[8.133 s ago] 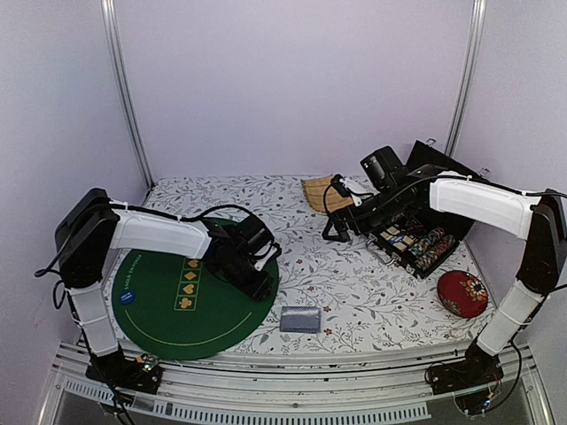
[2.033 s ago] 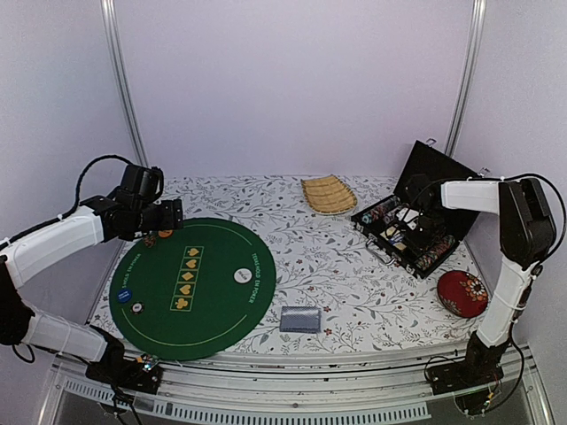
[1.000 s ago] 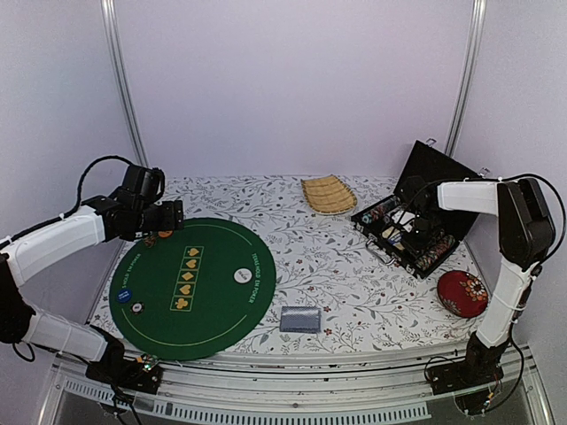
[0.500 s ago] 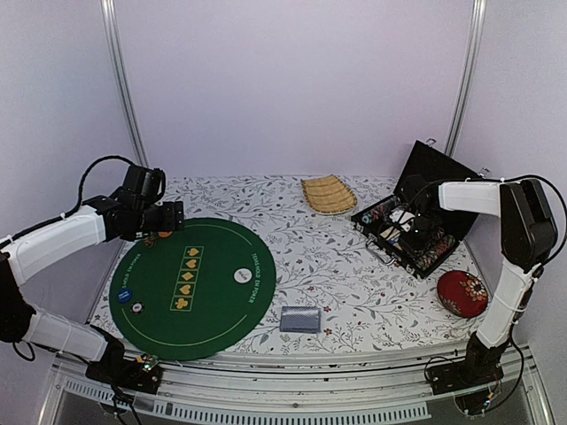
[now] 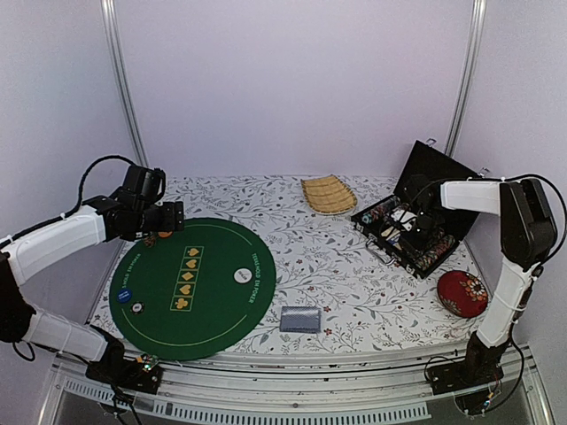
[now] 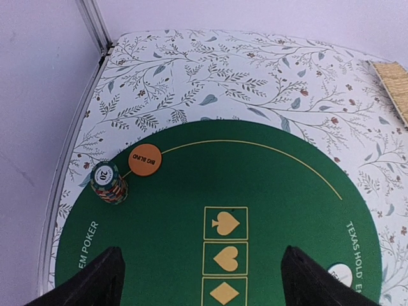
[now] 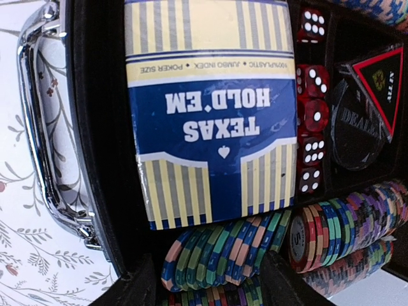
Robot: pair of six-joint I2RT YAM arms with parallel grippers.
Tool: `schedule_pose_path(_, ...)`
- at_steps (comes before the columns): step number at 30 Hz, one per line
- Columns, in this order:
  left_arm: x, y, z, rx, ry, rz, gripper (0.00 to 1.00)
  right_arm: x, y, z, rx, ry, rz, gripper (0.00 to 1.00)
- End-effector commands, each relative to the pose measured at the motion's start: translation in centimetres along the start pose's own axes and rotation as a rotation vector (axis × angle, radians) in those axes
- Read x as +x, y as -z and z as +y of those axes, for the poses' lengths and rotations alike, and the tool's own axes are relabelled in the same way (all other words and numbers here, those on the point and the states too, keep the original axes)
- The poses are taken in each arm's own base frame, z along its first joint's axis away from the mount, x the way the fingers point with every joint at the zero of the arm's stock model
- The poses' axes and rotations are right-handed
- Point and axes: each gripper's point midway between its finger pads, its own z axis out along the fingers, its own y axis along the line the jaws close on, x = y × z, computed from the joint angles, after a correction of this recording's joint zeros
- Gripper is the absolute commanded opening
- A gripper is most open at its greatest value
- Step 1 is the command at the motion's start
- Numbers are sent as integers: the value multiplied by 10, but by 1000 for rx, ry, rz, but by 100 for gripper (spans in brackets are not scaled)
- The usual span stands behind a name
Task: Distribute texas hold em gaming equipment
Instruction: Pick up the pile of poker chips from the chip case, then pass from the right arm to the left
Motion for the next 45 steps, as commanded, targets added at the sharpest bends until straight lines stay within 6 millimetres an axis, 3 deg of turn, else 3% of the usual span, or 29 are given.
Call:
schedule_pose_path(1, 1, 0, -2, -2, -22, 9, 88, 26, -24, -16, 38, -49, 114, 66)
schedule_pose_path(9, 3, 0, -2, -3, -23, 12, 87, 24, -24, -24, 52, -61, 98, 69)
schedule_pose_path(19, 4, 1, 0, -8, -23, 12, 88, 23, -32, -18, 9, -64, 101, 67)
schedule_pose_path(21, 3, 1, 0, -8, -23, 11, 88, 18, -33, -17, -1, -56, 80, 54)
schedule_pose_path(23, 3, 1, 0, -8, -24, 10, 88, 17, -32, -19, 5, -57, 80, 33)
schedule_pose_path(27, -1, 4, 0, -7, -24, -2, 88, 16, -27, -21, 12, -69, 78, 12)
schedule_pose_path(29, -3, 6, 0, -3, -29, -13, 88, 11, -17, -24, 18, -86, 58, 4)
schedule_pose_path(32, -11, 13, -3, 27, -35, -46, 88, -4, 9, -32, 28, -130, -17, 3)
schedule_pose_path(40, -51, 55, -29, 214, -105, -267, 84, -50, 120, -41, -33, -262, -320, 2)
schedule_pose_path(42, -58, 70, -45, 283, -162, -335, 81, -70, 149, -25, -174, -299, -434, 2)
schedule_pose_path(45, -62, 97, -84, 418, -297, -437, 78, -101, 180, 22, -509, -353, -557, 2)
